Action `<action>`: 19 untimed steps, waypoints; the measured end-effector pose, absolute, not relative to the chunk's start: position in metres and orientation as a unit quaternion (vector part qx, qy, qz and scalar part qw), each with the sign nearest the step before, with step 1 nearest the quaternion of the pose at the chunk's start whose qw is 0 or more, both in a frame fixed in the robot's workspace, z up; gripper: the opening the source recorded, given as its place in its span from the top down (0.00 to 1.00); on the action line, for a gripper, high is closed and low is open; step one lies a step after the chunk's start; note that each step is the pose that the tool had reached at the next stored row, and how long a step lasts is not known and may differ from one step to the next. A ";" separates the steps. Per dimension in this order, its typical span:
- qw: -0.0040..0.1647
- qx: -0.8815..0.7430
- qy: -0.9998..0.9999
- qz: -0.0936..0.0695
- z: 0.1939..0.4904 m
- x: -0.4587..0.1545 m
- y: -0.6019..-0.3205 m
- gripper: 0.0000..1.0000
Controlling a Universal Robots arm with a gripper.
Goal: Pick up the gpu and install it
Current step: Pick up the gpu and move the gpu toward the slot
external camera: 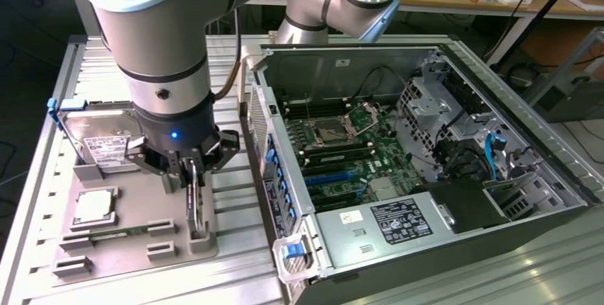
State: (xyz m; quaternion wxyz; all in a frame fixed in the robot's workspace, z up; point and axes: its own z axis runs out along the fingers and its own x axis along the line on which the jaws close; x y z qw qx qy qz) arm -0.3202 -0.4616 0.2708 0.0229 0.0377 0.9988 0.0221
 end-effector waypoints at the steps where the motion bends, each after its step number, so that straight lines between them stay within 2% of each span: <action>1: 0.023 0.038 0.999 0.022 0.271 -0.320 -0.462 0.73; 19: 0.023 0.038 0.999 0.022 0.280 -0.320 -0.462 0.73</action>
